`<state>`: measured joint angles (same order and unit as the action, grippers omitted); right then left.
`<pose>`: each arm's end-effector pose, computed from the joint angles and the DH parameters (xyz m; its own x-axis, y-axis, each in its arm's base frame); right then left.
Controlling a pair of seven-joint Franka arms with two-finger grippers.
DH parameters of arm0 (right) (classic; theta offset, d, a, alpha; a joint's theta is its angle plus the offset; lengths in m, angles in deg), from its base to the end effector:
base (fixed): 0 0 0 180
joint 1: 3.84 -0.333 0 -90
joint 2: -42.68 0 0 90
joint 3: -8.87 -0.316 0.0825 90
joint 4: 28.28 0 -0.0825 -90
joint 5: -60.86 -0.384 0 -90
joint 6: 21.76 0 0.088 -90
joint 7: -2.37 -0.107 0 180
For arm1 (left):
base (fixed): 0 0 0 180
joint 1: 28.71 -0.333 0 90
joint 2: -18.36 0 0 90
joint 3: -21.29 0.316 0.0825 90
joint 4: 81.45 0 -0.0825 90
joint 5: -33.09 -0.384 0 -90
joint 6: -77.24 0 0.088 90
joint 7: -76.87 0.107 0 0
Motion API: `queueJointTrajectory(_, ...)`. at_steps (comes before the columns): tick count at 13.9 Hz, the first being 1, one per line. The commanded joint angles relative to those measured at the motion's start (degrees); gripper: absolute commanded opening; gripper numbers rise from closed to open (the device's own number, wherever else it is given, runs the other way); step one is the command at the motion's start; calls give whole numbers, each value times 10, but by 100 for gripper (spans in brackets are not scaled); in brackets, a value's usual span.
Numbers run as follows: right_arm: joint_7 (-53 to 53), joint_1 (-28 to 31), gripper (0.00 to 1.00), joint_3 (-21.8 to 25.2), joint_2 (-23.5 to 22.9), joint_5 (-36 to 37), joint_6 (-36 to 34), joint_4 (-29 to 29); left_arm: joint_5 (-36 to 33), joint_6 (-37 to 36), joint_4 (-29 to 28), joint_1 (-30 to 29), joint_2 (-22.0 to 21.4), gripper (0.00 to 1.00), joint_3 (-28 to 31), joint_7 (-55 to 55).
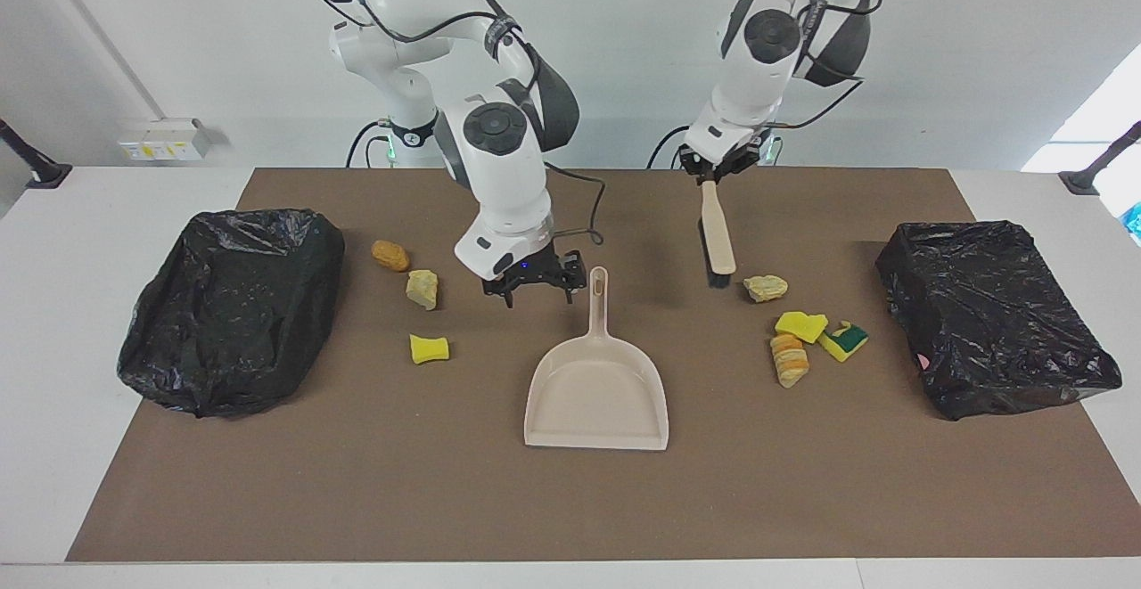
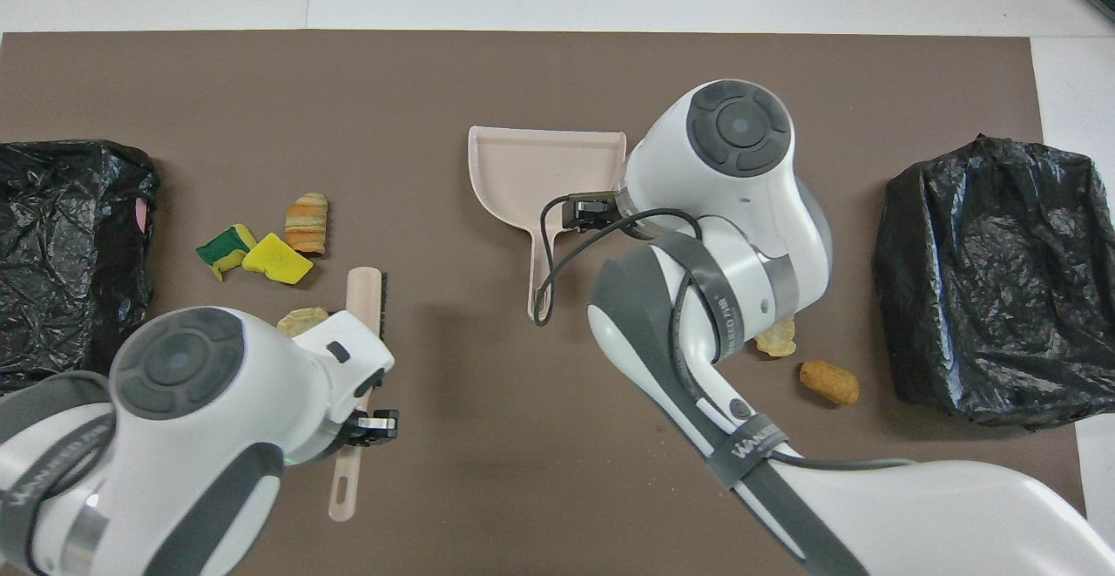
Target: Sweep and dump trash in bin
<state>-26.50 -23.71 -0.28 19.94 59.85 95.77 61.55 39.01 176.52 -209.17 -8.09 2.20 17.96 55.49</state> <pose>0.6017 0.3189 0.4253 0.9989 -0.0222 0.0415 -0.0174 -0.9936 -0.1116 0.3998 -0.1893 0.4719 0.9736 -0.0124 -0.2280 -0.0136 -0.9999 -0.0036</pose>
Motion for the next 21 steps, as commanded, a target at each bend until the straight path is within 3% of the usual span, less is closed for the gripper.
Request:
queueJointTrajectory(1, -57, -40, 100, 3, -27, 7, 48, 1, -5, 0, 4, -110, 9, 0, -7, 13)
queueJointTrajectory(3, -73, -60, 100, 2, -45, 33, 64, -1, -8, 37, 6, -195, 19, 0, -8, 26)
queueJointTrajectory(6, -83, -69, 100, 2, -59, 49, 98, 5, -14, 84, 9, -262, 52, 0, -6, 135)
queueJointTrajectory(10, -83, -69, 96, 2, -54, 58, 96, 34, -101, 109, 25, -271, 138, 0, -5, 205)
queueJointTrajectory(13, -83, -69, 67, 1, -50, 59, 94, 40, -123, 128, 26, -282, 151, 0, -6, 213)
queueJointTrajectory(17, -89, -71, 63, 1, -49, 59, 81, 39, -116, 138, 13, -270, 159, 0, -8, 190)
queueJointTrajectory(21, -90, -78, 42, 2, -48, 60, 64, 35, -90, 112, -4, -213, 145, 0, -10, 108)
